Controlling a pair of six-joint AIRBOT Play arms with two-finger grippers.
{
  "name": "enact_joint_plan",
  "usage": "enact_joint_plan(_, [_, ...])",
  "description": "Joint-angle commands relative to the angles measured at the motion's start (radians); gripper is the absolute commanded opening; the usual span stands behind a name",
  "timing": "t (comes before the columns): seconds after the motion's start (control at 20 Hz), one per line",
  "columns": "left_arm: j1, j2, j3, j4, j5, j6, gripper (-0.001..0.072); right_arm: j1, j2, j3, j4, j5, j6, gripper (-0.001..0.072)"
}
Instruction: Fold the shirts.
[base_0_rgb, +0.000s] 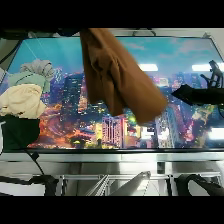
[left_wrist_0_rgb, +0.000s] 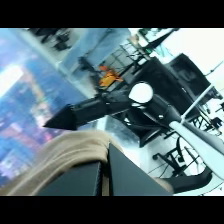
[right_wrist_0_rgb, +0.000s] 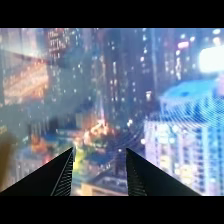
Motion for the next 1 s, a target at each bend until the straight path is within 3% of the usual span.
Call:
enact_joint_plan(0.0, [-0.054,0.091,-0.127,0.108,0.034,-0.042,0.002,-0.098,0.091,0.001,-0.001,0.068,-0.017,0.0365])
enact_joint_plan(0.25, [-0.079,0.09,-0.433,0.341,0.052,-0.041,0.0019,-0.163,0.097,-0.001,-0.009,0.159,-0.061,0.0385])
enact_joint_plan(0.3, [-0.074,0.085,-0.476,0.403,0.072,-0.041,0.0021,-0.161,0.081,-0.001,-0.009,0.161,-0.061,0.0477])
enact_joint_plan(0.35, [-0.063,0.079,-0.505,0.452,0.073,-0.042,0.0123,-0.161,0.064,-0.001,-0.009,0.178,-0.061,0.0565])
enact_joint_plan(0.4, [-0.049,0.071,-0.529,0.49,0.061,-0.046,0.0382,-0.161,0.044,-0.001,-0.009,0.209,-0.061,0.0581])
enact_joint_plan(0.45, [-0.027,0.066,-0.552,0.516,0.045,-0.054,0.0687,-0.161,0.023,-0.003,-0.009,0.246,-0.061,0.0581])
enact_joint_plan(0.55, [0.031,0.063,-0.585,0.588,0.007,-0.073,0.0707,-0.16,-0.016,-0.035,-0.008,0.318,-0.057,0.058])
enact_joint_plan(0.7, [0.103,0.063,-0.667,0.705,-0.018,-0.096,0.0707,-0.13,-0.039,-0.167,-0.008,0.314,-0.077,0.0581])
enact_joint_plan(0.95, [0.132,0.063,-0.883,0.705,0.179,-0.05,0.0706,0.047,-0.088,-0.353,0.002,0.171,-0.129,0.0578])
